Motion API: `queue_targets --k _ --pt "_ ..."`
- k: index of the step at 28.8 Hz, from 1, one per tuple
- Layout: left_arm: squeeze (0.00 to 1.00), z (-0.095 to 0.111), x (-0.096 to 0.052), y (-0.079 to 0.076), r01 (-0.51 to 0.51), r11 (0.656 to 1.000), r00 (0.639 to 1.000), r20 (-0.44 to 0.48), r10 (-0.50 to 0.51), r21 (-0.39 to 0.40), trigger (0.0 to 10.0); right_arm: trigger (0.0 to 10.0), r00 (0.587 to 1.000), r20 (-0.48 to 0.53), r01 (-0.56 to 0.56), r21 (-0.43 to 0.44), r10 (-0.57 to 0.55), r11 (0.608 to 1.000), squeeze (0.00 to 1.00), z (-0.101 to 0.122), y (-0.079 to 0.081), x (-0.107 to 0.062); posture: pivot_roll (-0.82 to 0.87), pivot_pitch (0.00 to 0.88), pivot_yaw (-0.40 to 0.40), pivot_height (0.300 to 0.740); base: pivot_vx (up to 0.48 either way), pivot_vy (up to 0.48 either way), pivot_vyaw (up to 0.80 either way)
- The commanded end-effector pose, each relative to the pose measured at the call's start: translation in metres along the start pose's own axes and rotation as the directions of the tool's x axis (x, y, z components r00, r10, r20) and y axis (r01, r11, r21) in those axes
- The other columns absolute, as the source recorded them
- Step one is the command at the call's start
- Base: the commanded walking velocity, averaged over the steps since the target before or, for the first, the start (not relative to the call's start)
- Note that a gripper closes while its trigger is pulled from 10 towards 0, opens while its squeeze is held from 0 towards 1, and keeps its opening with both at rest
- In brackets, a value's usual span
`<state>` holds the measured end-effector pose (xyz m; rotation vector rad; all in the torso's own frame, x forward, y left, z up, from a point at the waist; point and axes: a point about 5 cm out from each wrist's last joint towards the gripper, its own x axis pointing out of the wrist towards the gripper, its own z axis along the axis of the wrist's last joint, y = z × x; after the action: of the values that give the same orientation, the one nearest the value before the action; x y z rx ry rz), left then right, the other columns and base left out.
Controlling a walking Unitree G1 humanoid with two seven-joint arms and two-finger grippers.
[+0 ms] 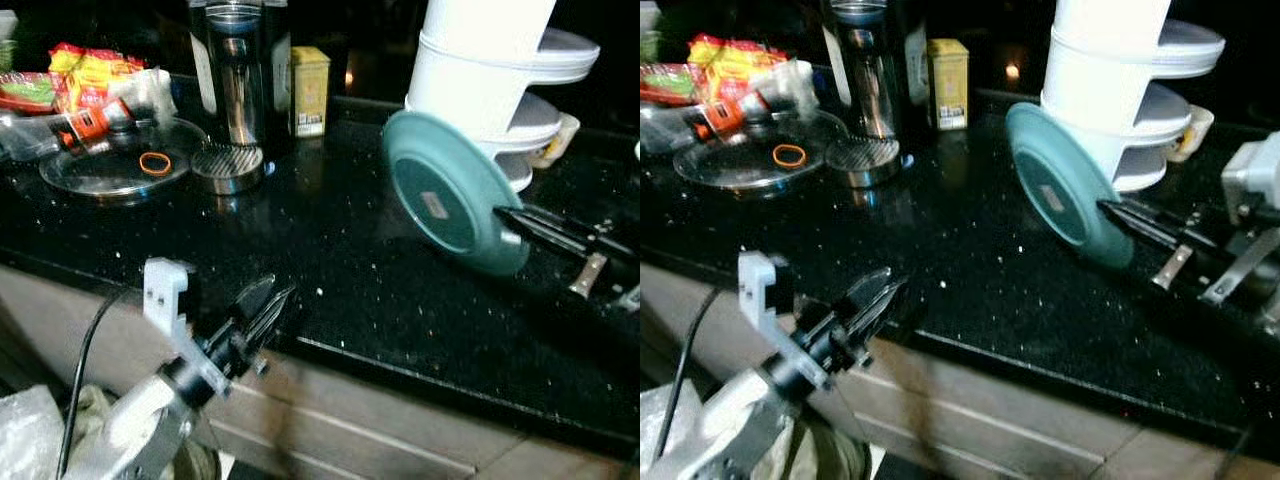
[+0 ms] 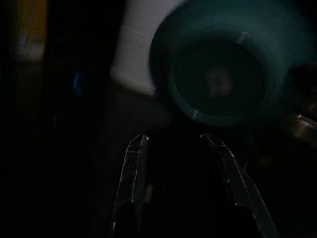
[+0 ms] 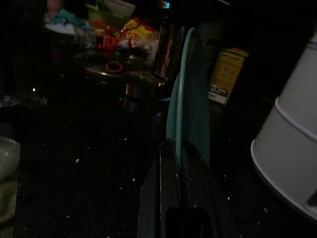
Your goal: Kitchen organization
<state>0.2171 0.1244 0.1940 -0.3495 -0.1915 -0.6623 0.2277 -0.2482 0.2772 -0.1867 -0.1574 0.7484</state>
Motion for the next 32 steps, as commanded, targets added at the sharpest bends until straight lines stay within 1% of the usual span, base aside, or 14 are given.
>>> queue_targets --k 1,2,5,8,14,17,20,21,22,23,25,30,31,32 --pt "0.00 0.007 0.002 -0.001 0.014 1.000 1.000 0.020 -0.015 0.020 10.0 0.0 1.000 0.004 0.016 0.012 -0.016 1.000 0.00 -0.001 -0.002 0.000 0.01 0.000 -0.006 0.740 0.000 0.000 -0.71" --pt "0.00 0.014 0.009 -0.001 0.026 0.999 0.999 0.039 -0.028 0.046 10.0 0.0 0.999 0.007 0.042 0.018 -0.042 0.999 0.00 -0.002 -0.004 0.001 0.01 0.000 -0.003 0.740 0.000 0.000 -0.71" --pt "0.00 0.019 0.014 0.003 0.011 0.996 0.999 0.046 -0.015 0.087 10.0 0.0 0.996 0.014 0.089 0.019 -0.089 0.996 0.00 -0.003 -0.008 0.002 0.01 0.000 -0.001 0.740 0.000 0.000 -0.71" --pt "0.00 0.025 0.018 0.010 -0.040 0.988 0.998 0.061 0.031 0.146 10.0 0.0 0.983 0.023 0.184 0.006 -0.184 0.983 0.00 -0.004 -0.017 0.006 0.00 0.000 0.003 0.740 0.000 0.000 -0.72" --pt "0.00 0.031 0.024 0.020 -0.094 0.978 0.993 0.083 0.079 0.188 10.0 0.0 0.962 0.058 0.266 0.006 -0.266 0.964 0.00 -0.006 -0.022 0.018 0.00 0.000 0.007 0.740 0.000 0.000 -0.73" --pt "0.00 0.033 0.026 0.024 -0.114 0.972 0.991 0.087 0.098 0.203 10.0 0.0 0.961 0.077 0.266 0.016 -0.267 0.964 0.00 -0.005 -0.020 0.024 0.00 0.000 0.007 0.740 0.000 0.000 -0.73" --pt "0.00 0.037 0.027 0.030 -0.156 0.962 0.986 0.097 0.137 0.225 10.0 0.0 0.968 0.113 0.224 0.023 -0.225 0.974 0.00 -0.003 -0.010 0.034 0.00 0.000 0.007 0.740 0.000 0.000 -0.73" --pt "0.00 0.038 0.027 0.032 -0.170 0.959 0.983 0.101 0.150 0.229 10.0 2.2 0.966 0.133 0.218 0.029 -0.220 0.976 0.00 -0.002 -0.007 0.038 0.00 0.000 0.009 0.740 0.000 0.000 -0.52" --pt "0.00 0.038 0.027 0.032 -0.170 0.959 0.983 0.101 0.150 0.229 10.0 2.2 0.966 0.133 0.218 0.029 -0.220 0.976 0.00 -0.002 -0.007 0.038 0.00 0.000 0.009 0.740 0.000 0.000 -0.52" --pt "0.00 0.039 0.028 0.034 -0.180 0.956 0.982 0.106 0.159 0.233 10.0 10.0 0.967 0.142 0.210 0.024 -0.211 0.977 0.00 -0.001 -0.004 0.041 0.00 0.000 0.009 0.740 0.000 0.000 0.00" --pt "0.00 0.041 0.029 0.038 -0.207 0.947 0.976 0.113 0.184 0.245 10.0 10.0 0.963 0.169 0.198 0.092 -0.212 0.976 0.00 -0.002 0.003 0.053 0.00 0.000 0.010 0.740 0.000 -0.334 0.00" --pt "0.00 0.041 0.030 0.041 -0.222 0.942 0.973 0.116 0.199 0.252 10.0 10.0 0.973 0.177 0.132 0.097 -0.148 0.986 0.00 -0.005 0.020 0.067 0.00 0.000 0.011 0.740 0.000 -0.370 0.00" --pt "0.00 0.040 0.032 0.042 -0.226 0.941 0.972 0.116 0.202 0.251 10.0 10.0 0.972 0.205 0.086 0.127 -0.111 0.988 0.00 -0.005 0.032 0.076 0.00 0.000 0.012 0.740 0.000 -0.412 0.00" --pt "0.00 0.040 0.032 0.042 -0.226 0.941 0.972 0.116 0.202 0.251 10.0 10.0 0.972 0.205 0.086 0.127 -0.111 0.988 0.00 -0.005 0.032 0.076 0.00 0.000 0.012 0.740 0.000 -0.412 0.00"
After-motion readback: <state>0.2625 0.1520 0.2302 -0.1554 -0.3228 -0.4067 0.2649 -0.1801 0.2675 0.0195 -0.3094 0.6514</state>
